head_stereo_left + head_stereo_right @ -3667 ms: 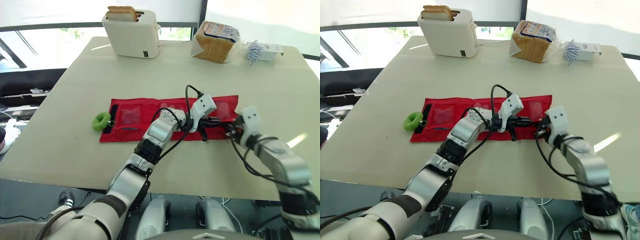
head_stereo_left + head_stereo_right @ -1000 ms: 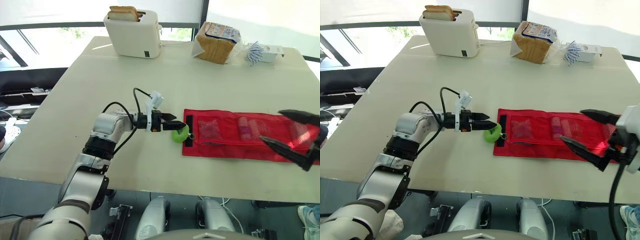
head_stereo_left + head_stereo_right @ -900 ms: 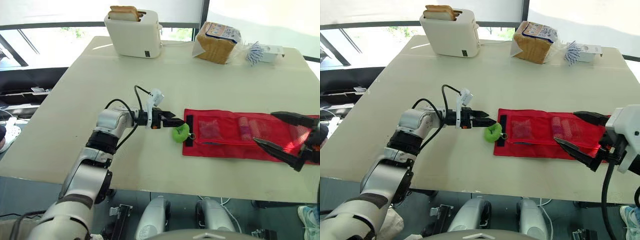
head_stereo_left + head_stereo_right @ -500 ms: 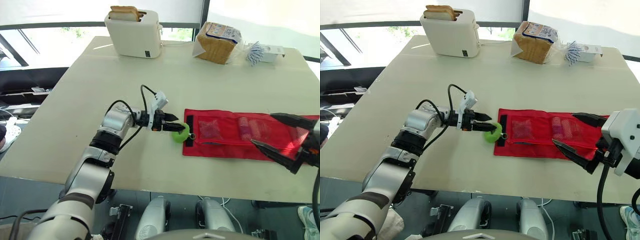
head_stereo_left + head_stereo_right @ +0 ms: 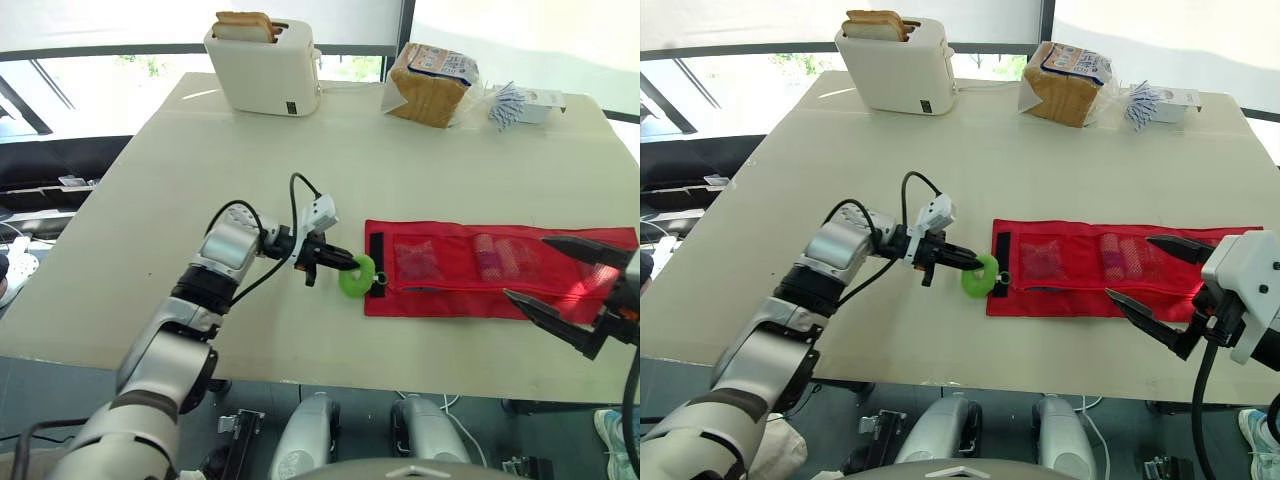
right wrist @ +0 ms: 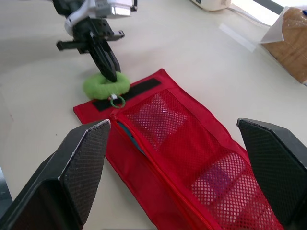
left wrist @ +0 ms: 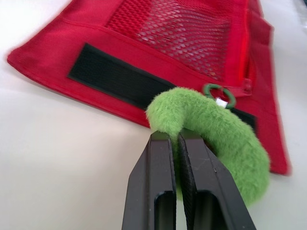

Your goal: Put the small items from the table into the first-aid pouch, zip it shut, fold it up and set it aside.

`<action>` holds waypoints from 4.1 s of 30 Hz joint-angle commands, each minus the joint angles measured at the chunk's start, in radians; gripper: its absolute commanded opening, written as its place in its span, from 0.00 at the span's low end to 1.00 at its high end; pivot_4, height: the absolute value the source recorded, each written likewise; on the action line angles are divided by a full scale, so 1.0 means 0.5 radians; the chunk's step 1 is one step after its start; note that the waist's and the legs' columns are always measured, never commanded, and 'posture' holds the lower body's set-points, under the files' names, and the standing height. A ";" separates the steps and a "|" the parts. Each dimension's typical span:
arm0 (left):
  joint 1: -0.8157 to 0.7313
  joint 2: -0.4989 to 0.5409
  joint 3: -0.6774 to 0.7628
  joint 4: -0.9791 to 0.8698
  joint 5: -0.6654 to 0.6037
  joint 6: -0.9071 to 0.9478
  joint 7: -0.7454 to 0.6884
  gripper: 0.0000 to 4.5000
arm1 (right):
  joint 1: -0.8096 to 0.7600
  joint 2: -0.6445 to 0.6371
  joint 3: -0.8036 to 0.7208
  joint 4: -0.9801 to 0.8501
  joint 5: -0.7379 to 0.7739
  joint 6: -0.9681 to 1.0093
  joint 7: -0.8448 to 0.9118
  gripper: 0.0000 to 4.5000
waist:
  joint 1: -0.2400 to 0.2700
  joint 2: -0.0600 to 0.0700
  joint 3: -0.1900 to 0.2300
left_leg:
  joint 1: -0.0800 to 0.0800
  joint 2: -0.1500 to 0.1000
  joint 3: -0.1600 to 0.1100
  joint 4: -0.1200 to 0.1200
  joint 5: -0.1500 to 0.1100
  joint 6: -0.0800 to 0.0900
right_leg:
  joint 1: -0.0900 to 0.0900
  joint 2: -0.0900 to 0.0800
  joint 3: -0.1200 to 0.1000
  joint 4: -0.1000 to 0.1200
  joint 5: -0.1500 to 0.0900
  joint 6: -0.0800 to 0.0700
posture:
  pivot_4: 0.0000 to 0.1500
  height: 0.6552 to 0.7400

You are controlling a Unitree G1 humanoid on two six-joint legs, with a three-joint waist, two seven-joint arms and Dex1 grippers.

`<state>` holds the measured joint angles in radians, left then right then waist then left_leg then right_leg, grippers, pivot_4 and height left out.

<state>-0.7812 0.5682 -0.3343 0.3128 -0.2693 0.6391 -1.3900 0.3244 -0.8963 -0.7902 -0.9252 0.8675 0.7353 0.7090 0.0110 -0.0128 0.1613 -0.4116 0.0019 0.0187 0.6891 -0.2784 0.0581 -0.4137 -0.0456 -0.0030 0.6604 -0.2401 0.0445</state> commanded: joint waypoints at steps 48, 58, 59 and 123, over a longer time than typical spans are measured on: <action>0.154 -0.693 0.924 -0.200 -0.956 1.499 1.235 0.07 | -0.040 -0.038 0.191 -0.122 0.253 0.059 -0.275 1.00 | 0.008 0.000 0.000 | -0.004 -0.002 -0.005 0.009 0.004 -0.006 | 0.003 -0.003 0.001 0.001 0.000 0.001 | 1.00 1.00; 0.069 -0.844 1.133 -0.259 -1.103 1.659 1.451 0.01 | -0.830 0.302 1.558 0.056 0.134 0.444 -0.918 1.00 | 0.010 -0.001 -0.001 | -0.005 -0.002 -0.005 0.011 0.005 -0.008 | 0.000 -0.006 0.001 0.003 0.000 0.000 | 1.00 1.00; 0.063 -0.858 1.144 -0.266 -1.114 1.667 1.470 0.01 | -0.900 0.346 1.648 0.091 0.104 0.467 -0.935 1.00 | 0.006 -0.002 -0.002 | -0.005 -0.003 -0.005 0.011 0.005 -0.008 | 0.000 -0.006 0.000 0.003 0.000 0.000 | 1.00 1.00; -0.311 0.209 0.550 1.225 -0.152 0.099 0.463 0.00 | -0.436 0.253 0.161 0.939 -0.866 0.407 -1.288 0.02 | 0.002 -0.001 -0.002 | -0.005 -0.003 0.006 -0.001 -0.001 0.001 | -0.008 -0.002 0.001 0.002 0.000 0.000 | 1.00 1.00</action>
<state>-0.9190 0.6340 -0.0890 0.8908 -0.3821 0.7236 -1.1749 0.1023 -0.7465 -0.6126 -0.4582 0.5049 0.9359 0.0967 0.0119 -0.0133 0.1605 -0.4137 0.0003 0.0218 0.6886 -0.2787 0.0588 -0.4177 -0.0467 -0.0025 0.6617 -0.2400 0.0446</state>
